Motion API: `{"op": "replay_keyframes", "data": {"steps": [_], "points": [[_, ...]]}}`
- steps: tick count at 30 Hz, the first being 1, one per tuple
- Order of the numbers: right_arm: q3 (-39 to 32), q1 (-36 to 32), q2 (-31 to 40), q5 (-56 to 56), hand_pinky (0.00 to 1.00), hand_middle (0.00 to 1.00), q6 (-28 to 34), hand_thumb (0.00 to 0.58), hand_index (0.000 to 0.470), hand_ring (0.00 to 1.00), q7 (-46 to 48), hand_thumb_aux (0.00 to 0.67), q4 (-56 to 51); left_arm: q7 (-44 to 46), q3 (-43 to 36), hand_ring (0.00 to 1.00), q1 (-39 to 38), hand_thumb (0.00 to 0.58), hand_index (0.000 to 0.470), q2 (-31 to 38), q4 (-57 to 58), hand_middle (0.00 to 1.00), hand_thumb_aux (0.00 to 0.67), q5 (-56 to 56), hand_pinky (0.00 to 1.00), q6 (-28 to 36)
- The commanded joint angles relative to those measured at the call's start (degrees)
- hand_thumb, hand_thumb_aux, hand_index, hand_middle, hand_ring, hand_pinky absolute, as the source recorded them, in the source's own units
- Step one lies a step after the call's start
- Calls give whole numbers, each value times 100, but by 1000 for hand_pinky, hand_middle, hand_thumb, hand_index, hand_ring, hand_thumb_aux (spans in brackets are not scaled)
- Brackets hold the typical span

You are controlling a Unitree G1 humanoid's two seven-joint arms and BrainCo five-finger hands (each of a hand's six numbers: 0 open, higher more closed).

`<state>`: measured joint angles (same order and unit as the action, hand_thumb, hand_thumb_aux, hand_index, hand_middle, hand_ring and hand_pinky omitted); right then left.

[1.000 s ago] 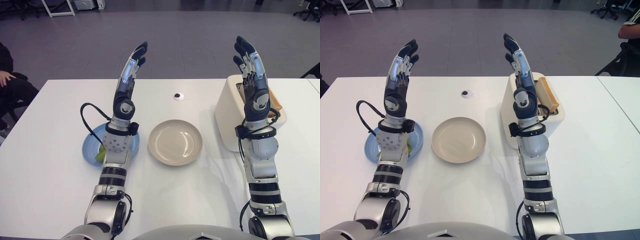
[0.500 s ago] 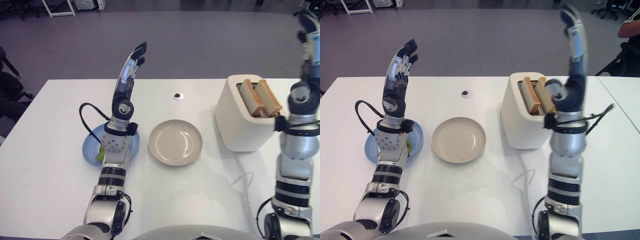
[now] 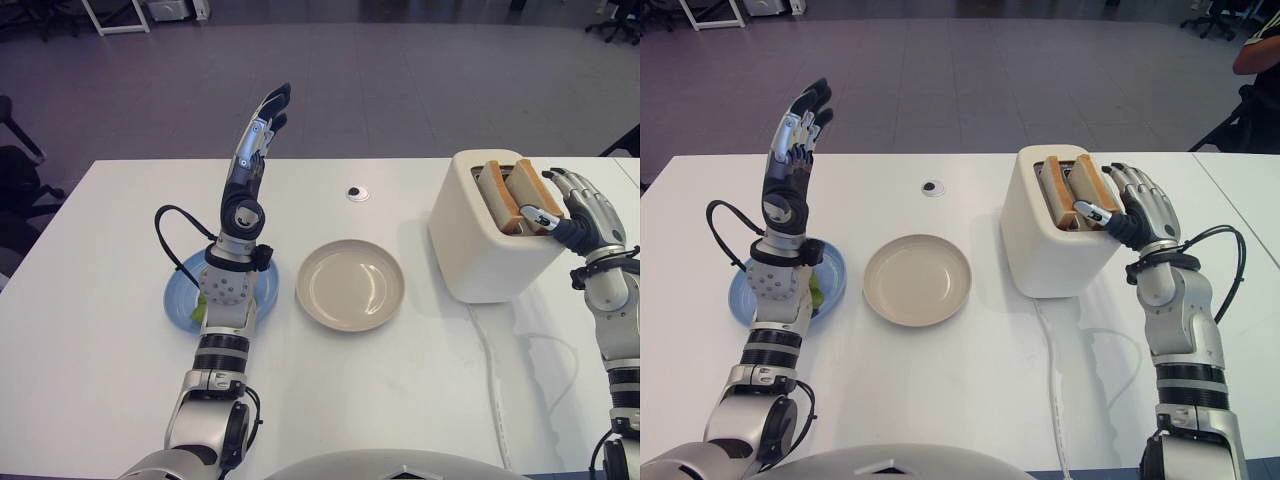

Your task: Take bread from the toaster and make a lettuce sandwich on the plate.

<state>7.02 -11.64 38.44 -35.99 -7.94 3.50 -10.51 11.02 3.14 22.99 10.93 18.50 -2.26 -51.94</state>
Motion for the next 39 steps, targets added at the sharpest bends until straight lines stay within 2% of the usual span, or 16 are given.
{"op": "replay_keyframes", "data": {"steps": [1, 2, 3, 4, 5, 6, 11, 12, 13, 14, 15, 23, 29, 31, 35, 39], "points": [[-281, 234, 114, 46, 0, 0, 55, 5, 2, 0, 225, 3, -249, 17, 17, 0, 31, 0, 0, 50, 48, 0, 0, -1, 0, -6], [-296, 241, 126, 104, 0, 0, 22, 116, 50, 0, 212, 71, -245, 20, 16, 0, 30, 0, 0, 52, 52, 0, 0, -2, 0, -8], [-311, 244, 133, 158, 0, 0, -6, 436, 236, 0, 196, 336, -219, 23, 17, 0, 27, 0, 0, 57, 53, 0, 0, -5, 0, -9], [-320, 237, 124, 215, 0, 0, -26, 493, 288, 0, 180, 410, -157, 26, 19, 0, 22, 0, 0, 64, 51, 0, 0, -9, 0, -9], [-332, 226, 117, 269, 0, 0, -52, 558, 378, 0, 151, 539, -115, 27, 21, 0, 18, 0, 0, 71, 49, 0, 0, -11, 0, -8], [-324, 220, 102, 338, 0, 0, -80, 580, 470, 0, 125, 670, -54, 28, 21, 0, 15, 0, 0, 75, 47, 0, 0, -13, 0, -8], [-171, 174, 48, 653, 0, 0, -202, 580, 470, 0, -111, 670, 258, 27, 16, 0, 10, 0, 0, 81, 67, 0, 0, -13, 0, -19], [-135, 156, 41, 708, 86, 86, -217, 580, 470, 86, -164, 670, 289, 26, 16, 0, 8, 0, 0, 81, 72, 0, 0, -12, 0, -24], [-81, 130, 19, 772, 408, 408, -240, 580, 470, 408, -236, 670, 332, 24, 15, 0, 6, 0, 0, 80, 77, 0, 0, -10, 0, -28], [-20, 96, -14, 834, 624, 624, -269, 580, 470, 624, -325, 670, 373, 23, 15, 0, 5, 0, 0, 79, 82, 0, 0, -8, 0, -32], [56, 53, -56, 910, 1000, 1000, -313, 580, 470, 1000, -426, 670, 409, 20, 17, 0, 5, 0, 0, 79, 88, 0, 0, -5, 0, -35], [675, -236, -333, 1340, 1000, 1000, -773, 580, 470, 1000, -1304, 670, 874, 5, 49, 0, 25, 0, 0, 102, 172, 0, 0, -6, 0, -89], [660, -300, -624, 1927, 1000, 1000, -1348, 580, 470, 1000, -1218, 670, 1687, -31, 118, 0, 64, 0, 0, 219, 280, 0, 0, 81, 0, -146], [417, -341, -785, 2213, 1000, 1000, -1445, 580, 470, 1000, -968, 670, 2002, -70, 236, 0, 85, 0, 0, 470, 349, 0, 0, 330, 0, -205], [-445, -347, -1117, 2698, 1000, 1000, -1408, 580, 470, 1000, -130, 670, 2399, -590, 730, 0, 131, 0, 0, 1368, 627, 0, 0, 1518, 0, -201], [-1429, -203, -1331, 2631, 1000, 1000, -1253, 580, 470, 1000, 695, 670, 2356, -1282, 977, 0, 145, 0, 0, 2183, 937, 0, 0, 2565, 0, -75]]}}
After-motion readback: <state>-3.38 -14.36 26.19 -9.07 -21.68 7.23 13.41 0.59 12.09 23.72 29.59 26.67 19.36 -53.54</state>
